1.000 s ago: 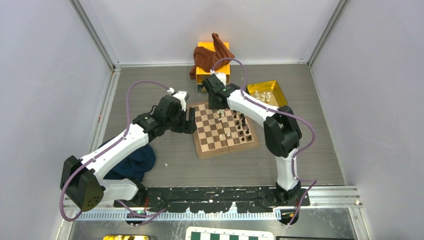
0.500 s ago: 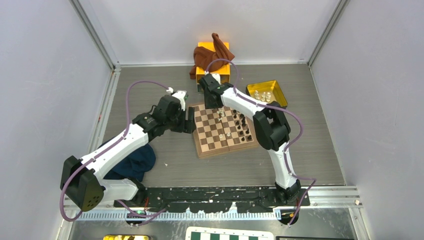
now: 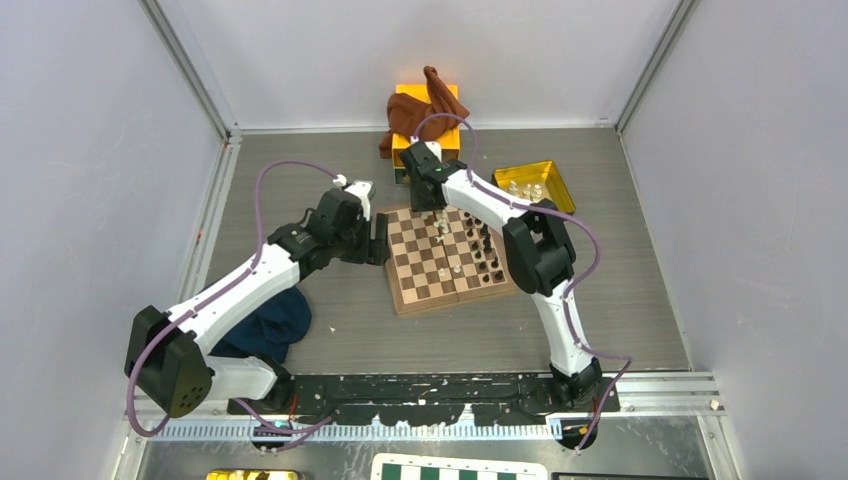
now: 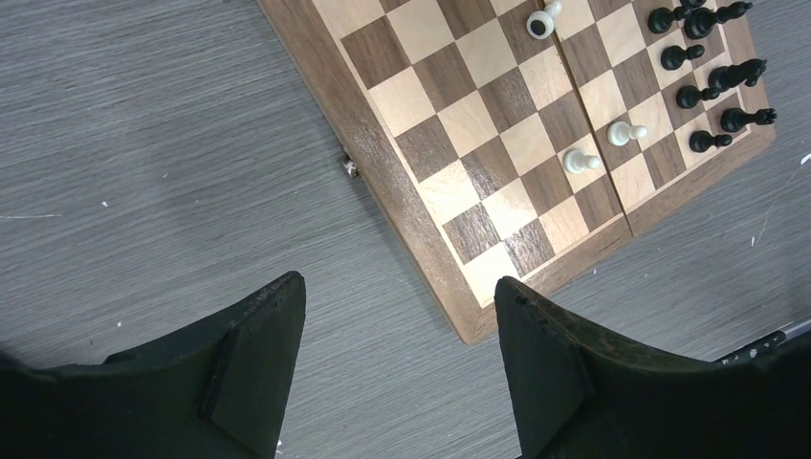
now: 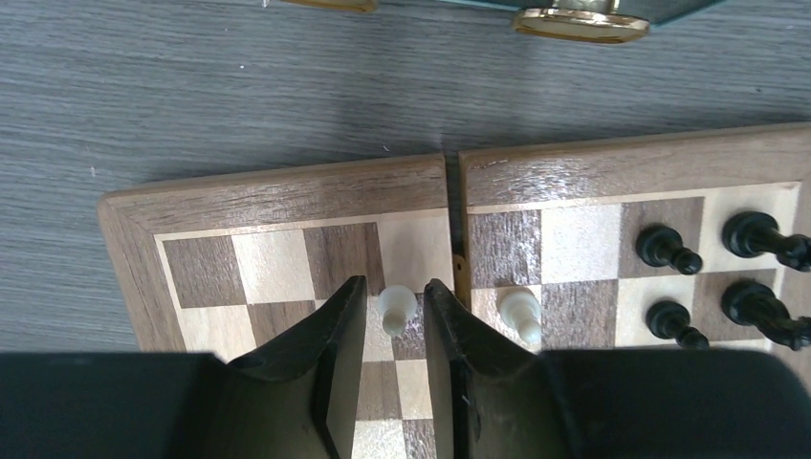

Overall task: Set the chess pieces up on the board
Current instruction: Pick up the chess piece from the chessboard.

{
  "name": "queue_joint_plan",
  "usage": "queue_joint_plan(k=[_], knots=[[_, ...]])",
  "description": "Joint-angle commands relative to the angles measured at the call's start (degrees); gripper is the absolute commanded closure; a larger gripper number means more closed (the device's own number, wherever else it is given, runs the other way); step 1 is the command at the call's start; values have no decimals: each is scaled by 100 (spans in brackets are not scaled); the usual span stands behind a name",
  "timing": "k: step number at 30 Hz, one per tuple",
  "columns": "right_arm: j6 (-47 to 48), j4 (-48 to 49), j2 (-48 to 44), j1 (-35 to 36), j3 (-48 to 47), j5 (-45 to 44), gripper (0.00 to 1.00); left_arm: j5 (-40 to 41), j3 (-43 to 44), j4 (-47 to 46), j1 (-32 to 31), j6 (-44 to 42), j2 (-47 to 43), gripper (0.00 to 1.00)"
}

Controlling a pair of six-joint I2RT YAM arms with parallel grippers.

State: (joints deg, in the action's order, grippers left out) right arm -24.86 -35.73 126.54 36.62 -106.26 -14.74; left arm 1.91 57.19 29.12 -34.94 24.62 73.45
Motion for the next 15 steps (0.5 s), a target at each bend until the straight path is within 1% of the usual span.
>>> queue_joint_plan(k=[1,9,11,15], knots=[[79,-76,35,8,-321,128,66,-7,131,-228,96,-124,-36,27],[64,-100,-55,9,-160,138,67,-66,80,-266,179,-107,-61,27],[67,-92,-61,7,-113,136,70,-90,85,-259,183,-107,-44,27],[70,-90,-89,10,-62,127,82,-106,96,-259,197,-107,-24,27]])
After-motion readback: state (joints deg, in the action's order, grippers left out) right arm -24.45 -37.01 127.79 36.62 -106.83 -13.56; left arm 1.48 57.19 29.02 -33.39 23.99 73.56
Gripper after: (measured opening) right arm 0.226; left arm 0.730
